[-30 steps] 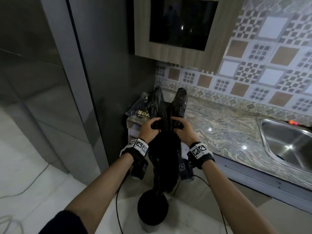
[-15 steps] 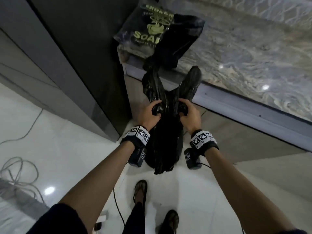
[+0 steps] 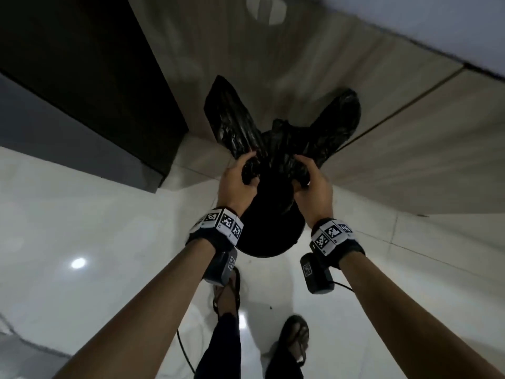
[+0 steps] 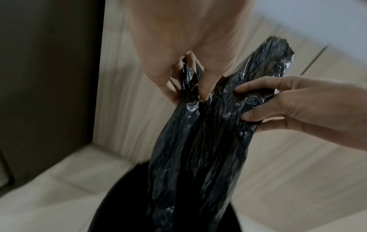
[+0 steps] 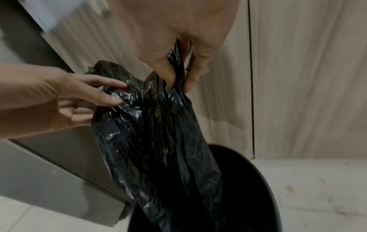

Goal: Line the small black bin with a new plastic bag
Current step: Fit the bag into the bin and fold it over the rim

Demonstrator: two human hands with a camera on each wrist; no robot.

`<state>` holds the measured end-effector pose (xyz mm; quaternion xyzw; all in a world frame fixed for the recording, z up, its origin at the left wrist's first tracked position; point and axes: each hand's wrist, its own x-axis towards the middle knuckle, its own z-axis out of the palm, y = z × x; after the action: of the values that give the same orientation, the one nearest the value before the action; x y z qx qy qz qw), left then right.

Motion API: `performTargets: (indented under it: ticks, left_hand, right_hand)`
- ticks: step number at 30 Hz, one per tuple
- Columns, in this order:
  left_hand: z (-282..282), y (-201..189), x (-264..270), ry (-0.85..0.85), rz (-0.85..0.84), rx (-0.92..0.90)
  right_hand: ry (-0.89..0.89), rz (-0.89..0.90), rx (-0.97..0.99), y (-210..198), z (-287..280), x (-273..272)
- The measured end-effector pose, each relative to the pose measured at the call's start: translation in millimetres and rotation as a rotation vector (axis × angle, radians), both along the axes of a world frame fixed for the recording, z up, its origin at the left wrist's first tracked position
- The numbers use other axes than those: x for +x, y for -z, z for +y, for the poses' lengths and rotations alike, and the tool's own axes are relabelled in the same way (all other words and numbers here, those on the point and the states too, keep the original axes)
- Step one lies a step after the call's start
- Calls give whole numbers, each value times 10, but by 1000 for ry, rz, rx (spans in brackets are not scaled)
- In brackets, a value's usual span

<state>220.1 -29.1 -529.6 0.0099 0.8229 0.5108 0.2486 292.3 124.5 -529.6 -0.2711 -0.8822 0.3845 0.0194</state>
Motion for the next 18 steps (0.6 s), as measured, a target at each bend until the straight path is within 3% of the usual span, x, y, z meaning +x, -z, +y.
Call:
performTargets:
  ticks: [4,8,13,16,18]
  left_hand:
    - [-80,764,86,-77,-1,-94]
    - [-275,1213,59,-171,5,-216]
    - [-380,1395,-26,-266,-12,-223]
    - [-361,1331,-50,-332,-72,-221]
    - [-319,1226,-59,-308,-89,-320]
  right_hand:
    - [96,-48,13,695,87,142]
    - [232,-144,49,1117,347,314]
    - [268,-294,20,1326,614,440]
    - [226,-350,20,1260,603,402]
    - [263,-360,120,1109,540,321]
